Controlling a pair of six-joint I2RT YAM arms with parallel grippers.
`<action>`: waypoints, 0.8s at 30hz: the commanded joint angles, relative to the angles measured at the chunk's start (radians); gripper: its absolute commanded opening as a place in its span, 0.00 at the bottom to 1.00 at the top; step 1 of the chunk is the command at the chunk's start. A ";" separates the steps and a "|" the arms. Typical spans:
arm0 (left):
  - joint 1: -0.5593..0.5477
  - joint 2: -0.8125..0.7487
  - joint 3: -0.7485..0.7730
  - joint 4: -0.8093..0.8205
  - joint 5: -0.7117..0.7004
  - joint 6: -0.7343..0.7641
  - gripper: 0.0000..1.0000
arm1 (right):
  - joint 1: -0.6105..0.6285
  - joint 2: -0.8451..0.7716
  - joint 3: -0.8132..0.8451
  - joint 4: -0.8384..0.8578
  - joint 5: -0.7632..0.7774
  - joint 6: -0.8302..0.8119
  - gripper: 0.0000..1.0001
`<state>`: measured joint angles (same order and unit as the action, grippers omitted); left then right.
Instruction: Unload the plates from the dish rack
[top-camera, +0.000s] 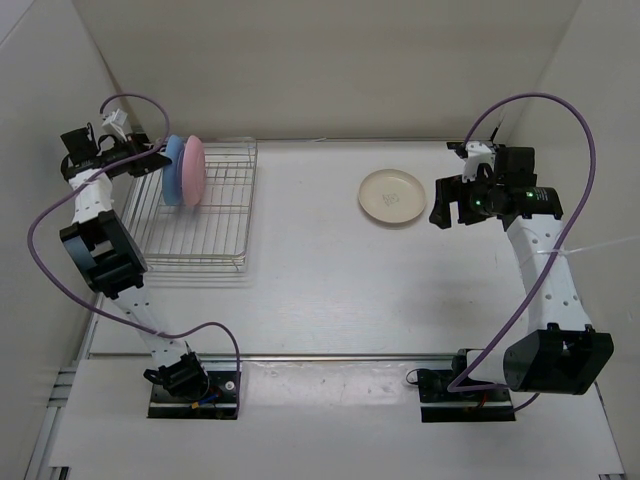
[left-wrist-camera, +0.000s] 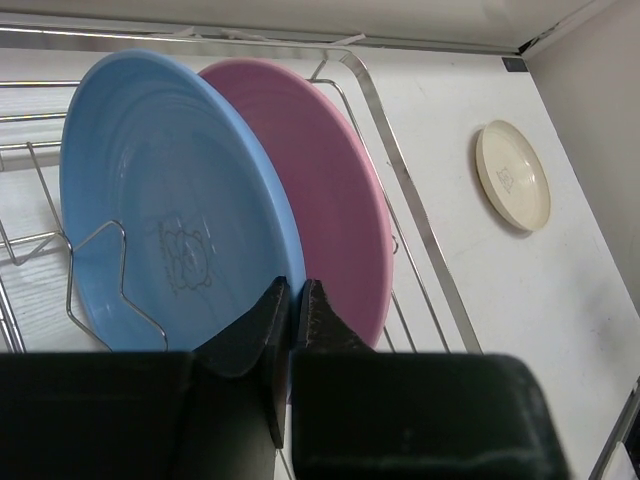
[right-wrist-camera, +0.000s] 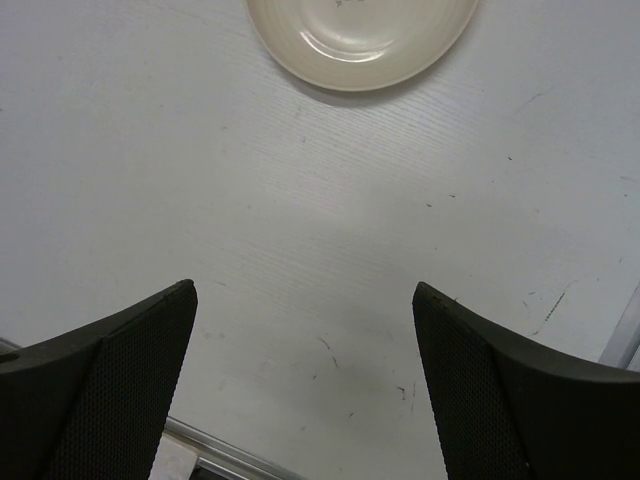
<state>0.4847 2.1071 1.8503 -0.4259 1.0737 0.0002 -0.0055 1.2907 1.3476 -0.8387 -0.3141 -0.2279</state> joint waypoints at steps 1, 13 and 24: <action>0.006 -0.096 -0.010 0.010 -0.008 0.030 0.11 | -0.004 -0.025 0.010 0.016 -0.020 0.012 0.91; -0.003 -0.354 0.033 -0.054 0.011 0.006 0.11 | -0.004 -0.016 0.041 -0.013 -0.085 0.021 0.91; -0.067 -0.541 0.242 -0.343 -0.107 0.216 0.11 | -0.004 -0.044 0.051 -0.022 -0.117 0.021 0.91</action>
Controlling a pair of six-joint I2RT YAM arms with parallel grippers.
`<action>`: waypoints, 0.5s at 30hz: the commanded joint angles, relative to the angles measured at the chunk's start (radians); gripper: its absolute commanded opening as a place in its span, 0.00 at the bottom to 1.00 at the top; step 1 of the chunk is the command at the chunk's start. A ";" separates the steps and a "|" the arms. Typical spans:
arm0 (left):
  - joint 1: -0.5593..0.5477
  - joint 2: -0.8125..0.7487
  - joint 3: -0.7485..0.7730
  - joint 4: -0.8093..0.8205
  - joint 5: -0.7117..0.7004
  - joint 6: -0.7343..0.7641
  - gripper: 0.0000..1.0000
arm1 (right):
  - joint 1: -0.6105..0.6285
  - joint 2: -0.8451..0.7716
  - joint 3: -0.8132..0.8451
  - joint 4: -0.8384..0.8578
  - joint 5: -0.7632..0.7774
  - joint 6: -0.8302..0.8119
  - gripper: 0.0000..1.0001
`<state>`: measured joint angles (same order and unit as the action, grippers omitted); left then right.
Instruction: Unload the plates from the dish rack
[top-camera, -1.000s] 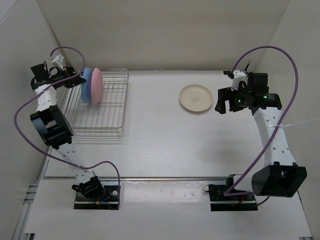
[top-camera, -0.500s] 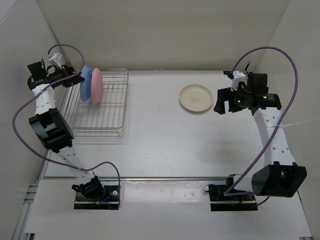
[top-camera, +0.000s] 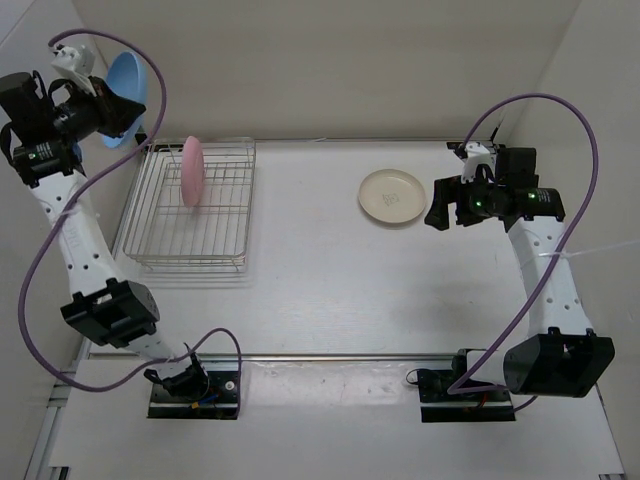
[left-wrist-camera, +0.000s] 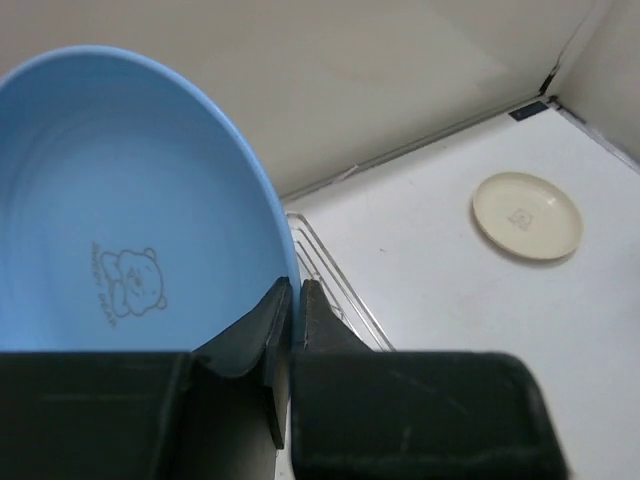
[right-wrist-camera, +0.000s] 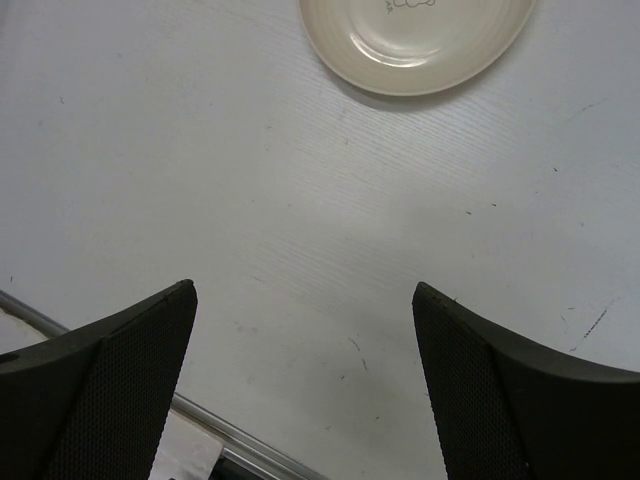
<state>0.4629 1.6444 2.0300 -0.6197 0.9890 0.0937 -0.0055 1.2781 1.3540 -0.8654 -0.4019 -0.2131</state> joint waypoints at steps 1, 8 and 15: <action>-0.070 -0.099 0.073 -0.199 -0.023 0.177 0.11 | -0.004 -0.031 0.045 0.005 -0.019 -0.003 0.91; -0.612 -0.324 -0.084 -0.418 -0.317 0.423 0.11 | -0.004 -0.040 0.115 -0.004 -0.038 -0.012 0.91; -0.983 -0.278 -0.192 -0.636 -0.727 0.500 0.11 | 0.007 -0.062 0.172 -0.040 -0.110 -0.098 0.91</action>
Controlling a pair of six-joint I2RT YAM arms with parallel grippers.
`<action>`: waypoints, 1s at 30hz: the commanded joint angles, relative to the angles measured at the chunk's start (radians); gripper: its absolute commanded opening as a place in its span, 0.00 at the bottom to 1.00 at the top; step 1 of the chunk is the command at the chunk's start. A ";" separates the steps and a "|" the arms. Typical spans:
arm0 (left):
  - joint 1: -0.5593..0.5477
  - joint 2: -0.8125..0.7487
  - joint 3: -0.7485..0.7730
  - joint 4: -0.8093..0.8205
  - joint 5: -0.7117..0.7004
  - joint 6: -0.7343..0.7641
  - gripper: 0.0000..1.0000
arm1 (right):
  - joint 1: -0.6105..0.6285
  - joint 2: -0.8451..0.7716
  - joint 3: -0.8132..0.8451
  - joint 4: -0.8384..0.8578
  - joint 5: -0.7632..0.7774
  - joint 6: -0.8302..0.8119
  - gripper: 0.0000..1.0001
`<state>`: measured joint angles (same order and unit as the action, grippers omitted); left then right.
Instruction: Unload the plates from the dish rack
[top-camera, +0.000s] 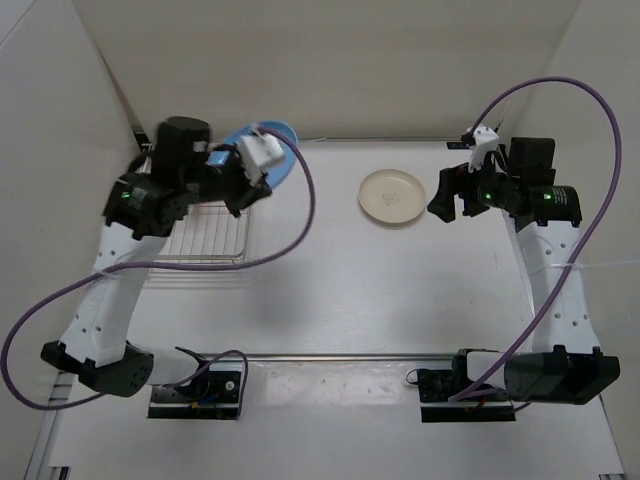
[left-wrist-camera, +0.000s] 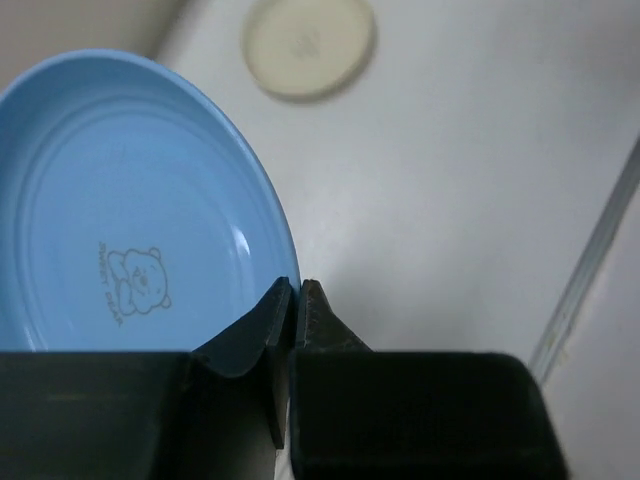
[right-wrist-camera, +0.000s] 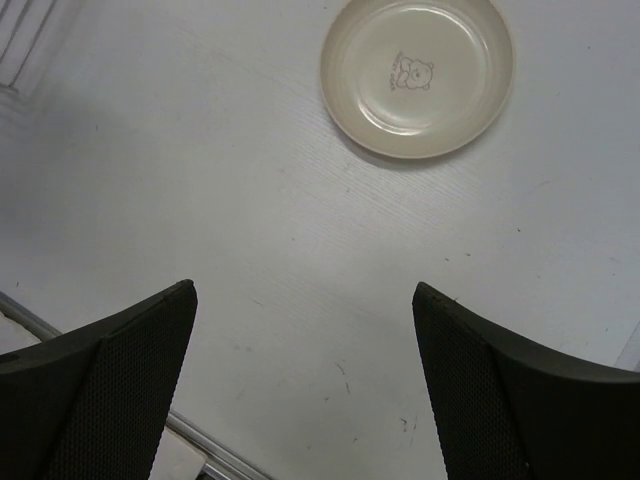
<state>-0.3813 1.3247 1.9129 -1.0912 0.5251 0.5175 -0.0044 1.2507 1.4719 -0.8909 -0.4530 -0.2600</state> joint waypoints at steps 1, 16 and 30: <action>-0.193 0.042 -0.106 -0.179 -0.328 0.090 0.11 | 0.017 -0.034 0.063 -0.035 -0.059 -0.062 0.91; -0.928 0.106 -0.371 -0.012 -1.145 0.484 0.11 | 0.188 0.023 0.114 -0.014 -0.018 -0.054 0.87; -1.097 0.200 -0.324 0.177 -1.179 0.568 0.11 | 0.207 -0.010 0.070 0.110 -0.114 -0.035 0.86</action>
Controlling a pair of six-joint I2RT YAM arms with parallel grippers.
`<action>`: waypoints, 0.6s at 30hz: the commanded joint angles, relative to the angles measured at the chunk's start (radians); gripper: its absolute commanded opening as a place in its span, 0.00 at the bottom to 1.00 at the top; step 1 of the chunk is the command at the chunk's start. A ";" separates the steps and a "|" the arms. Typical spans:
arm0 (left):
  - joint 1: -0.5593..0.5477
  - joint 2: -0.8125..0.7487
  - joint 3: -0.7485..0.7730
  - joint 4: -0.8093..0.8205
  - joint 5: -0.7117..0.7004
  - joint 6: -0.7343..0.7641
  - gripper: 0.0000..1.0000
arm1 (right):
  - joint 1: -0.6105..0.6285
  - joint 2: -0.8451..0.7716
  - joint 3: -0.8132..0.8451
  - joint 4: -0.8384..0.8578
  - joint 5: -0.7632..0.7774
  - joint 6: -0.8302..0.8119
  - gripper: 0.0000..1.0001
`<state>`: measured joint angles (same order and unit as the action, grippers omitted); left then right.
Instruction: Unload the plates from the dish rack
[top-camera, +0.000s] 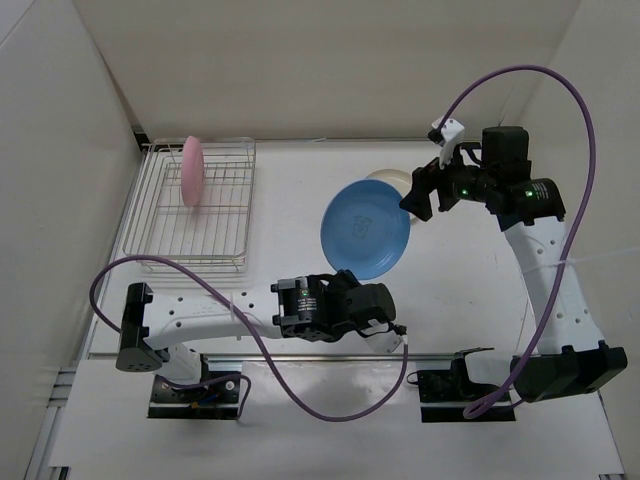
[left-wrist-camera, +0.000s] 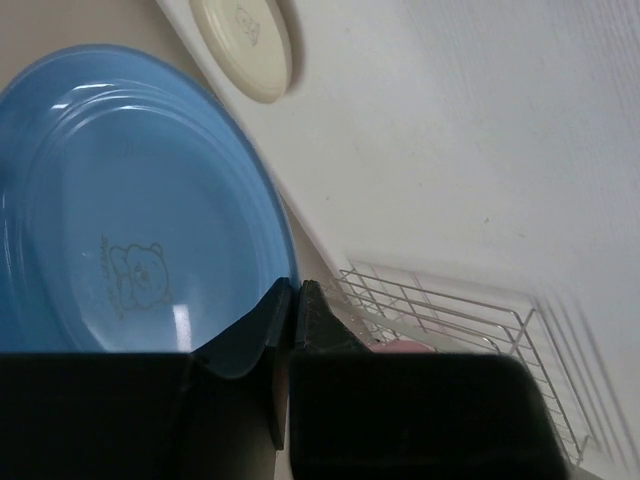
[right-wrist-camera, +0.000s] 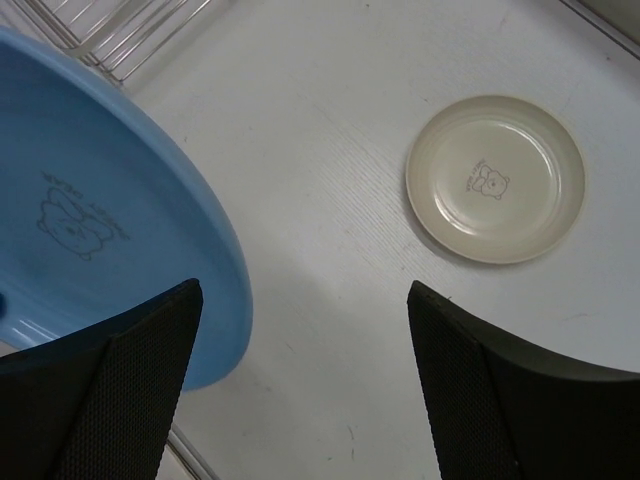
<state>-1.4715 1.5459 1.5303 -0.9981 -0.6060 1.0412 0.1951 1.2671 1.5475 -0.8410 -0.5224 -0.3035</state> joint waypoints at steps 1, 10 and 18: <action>-0.007 -0.012 0.070 0.084 -0.048 0.045 0.11 | 0.007 -0.026 -0.015 0.071 -0.045 0.009 0.86; -0.007 0.031 0.134 0.102 -0.037 0.034 0.11 | 0.007 -0.014 -0.075 0.089 -0.054 0.009 0.28; 0.020 0.040 0.113 0.180 -0.046 0.048 0.11 | 0.007 -0.014 -0.084 0.099 -0.054 0.027 0.00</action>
<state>-1.4635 1.6115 1.6279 -0.9340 -0.6144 1.0504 0.1967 1.2644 1.4696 -0.7788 -0.5785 -0.2573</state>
